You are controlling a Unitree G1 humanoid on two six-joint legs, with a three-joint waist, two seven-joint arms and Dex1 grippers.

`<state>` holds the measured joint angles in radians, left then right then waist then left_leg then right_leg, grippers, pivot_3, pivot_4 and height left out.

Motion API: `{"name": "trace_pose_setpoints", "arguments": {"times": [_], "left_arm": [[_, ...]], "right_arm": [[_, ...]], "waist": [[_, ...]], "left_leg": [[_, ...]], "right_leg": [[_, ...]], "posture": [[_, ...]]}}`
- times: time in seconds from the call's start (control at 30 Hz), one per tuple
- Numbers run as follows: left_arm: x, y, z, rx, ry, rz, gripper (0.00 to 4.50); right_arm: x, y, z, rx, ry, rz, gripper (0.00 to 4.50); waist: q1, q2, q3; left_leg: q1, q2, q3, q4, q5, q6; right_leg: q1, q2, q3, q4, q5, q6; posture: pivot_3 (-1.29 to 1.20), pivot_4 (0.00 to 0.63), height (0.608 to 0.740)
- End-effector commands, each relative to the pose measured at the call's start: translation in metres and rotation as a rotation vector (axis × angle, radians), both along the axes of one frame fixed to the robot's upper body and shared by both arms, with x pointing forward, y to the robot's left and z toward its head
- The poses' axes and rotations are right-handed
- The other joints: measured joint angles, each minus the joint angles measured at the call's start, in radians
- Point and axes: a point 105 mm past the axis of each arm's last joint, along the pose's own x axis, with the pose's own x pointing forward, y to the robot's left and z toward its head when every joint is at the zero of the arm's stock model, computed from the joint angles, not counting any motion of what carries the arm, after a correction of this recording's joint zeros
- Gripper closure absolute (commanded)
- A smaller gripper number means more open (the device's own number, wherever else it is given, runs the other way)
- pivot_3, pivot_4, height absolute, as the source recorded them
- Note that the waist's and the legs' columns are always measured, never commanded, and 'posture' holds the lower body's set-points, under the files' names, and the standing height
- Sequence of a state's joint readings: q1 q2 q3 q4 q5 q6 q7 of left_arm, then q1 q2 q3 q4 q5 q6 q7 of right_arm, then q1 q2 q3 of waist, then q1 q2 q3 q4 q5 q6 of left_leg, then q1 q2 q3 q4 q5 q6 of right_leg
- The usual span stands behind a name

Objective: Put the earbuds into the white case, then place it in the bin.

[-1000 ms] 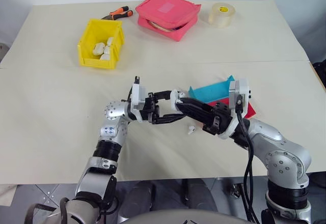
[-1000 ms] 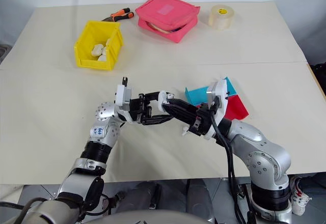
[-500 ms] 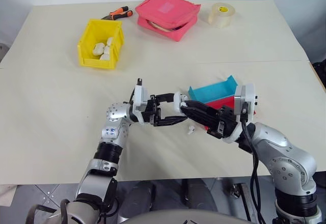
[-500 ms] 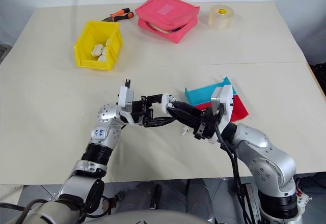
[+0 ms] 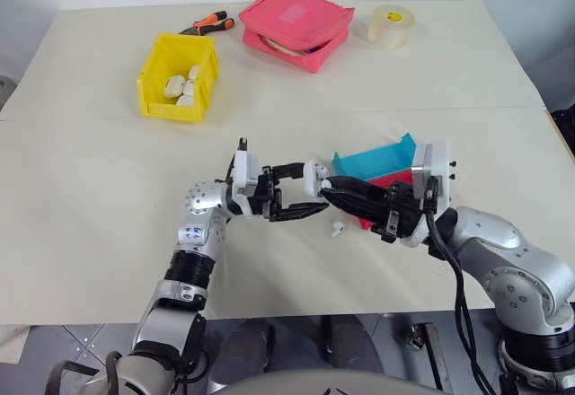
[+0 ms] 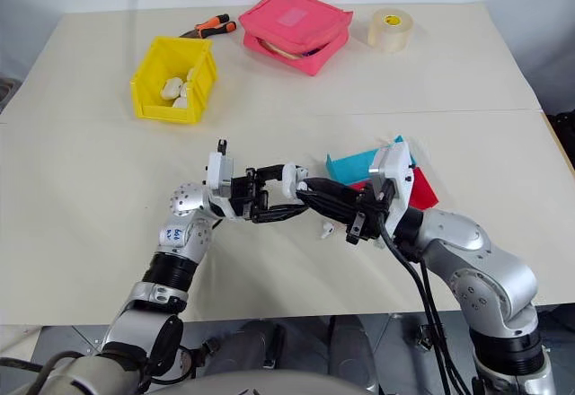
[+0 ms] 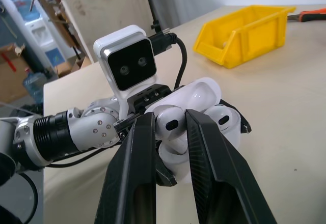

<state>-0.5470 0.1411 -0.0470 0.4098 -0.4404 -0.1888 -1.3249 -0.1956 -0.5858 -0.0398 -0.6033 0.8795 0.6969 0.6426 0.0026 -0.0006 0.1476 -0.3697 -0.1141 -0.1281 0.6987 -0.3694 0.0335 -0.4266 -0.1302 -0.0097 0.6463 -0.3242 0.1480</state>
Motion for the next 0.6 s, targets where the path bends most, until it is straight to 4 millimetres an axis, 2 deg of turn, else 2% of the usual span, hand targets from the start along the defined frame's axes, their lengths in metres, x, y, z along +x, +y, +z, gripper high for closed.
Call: {"name": "trace_pose_setpoints", "arguments": {"times": [0.03,0.6], "left_arm": [[-0.0051,0.0016,0.0166,-0.037,-0.101,-0.027,1.70],[-0.0045,-0.0012,0.0156,-0.035,-0.128,-0.038,1.70]], "right_arm": [[0.0078,-0.0060,-0.0139,-0.085,0.033,-0.034,4.02],[0.0125,-0.0065,-0.0234,-0.259,0.078,-0.001,4.02]], "waist": [[0.000,0.000,0.000],[0.000,0.000,0.000]], "left_leg": [[0.000,0.000,0.000,0.000,0.000,0.000],[0.000,0.000,0.000,0.000,0.000,0.000]], "right_leg": [[0.000,0.000,0.000,0.000,0.000,0.000],[0.000,0.000,0.000,-0.001,0.000,0.000]], "posture": [[0.00,0.150,0.740],[0.00,0.150,0.740]]}}
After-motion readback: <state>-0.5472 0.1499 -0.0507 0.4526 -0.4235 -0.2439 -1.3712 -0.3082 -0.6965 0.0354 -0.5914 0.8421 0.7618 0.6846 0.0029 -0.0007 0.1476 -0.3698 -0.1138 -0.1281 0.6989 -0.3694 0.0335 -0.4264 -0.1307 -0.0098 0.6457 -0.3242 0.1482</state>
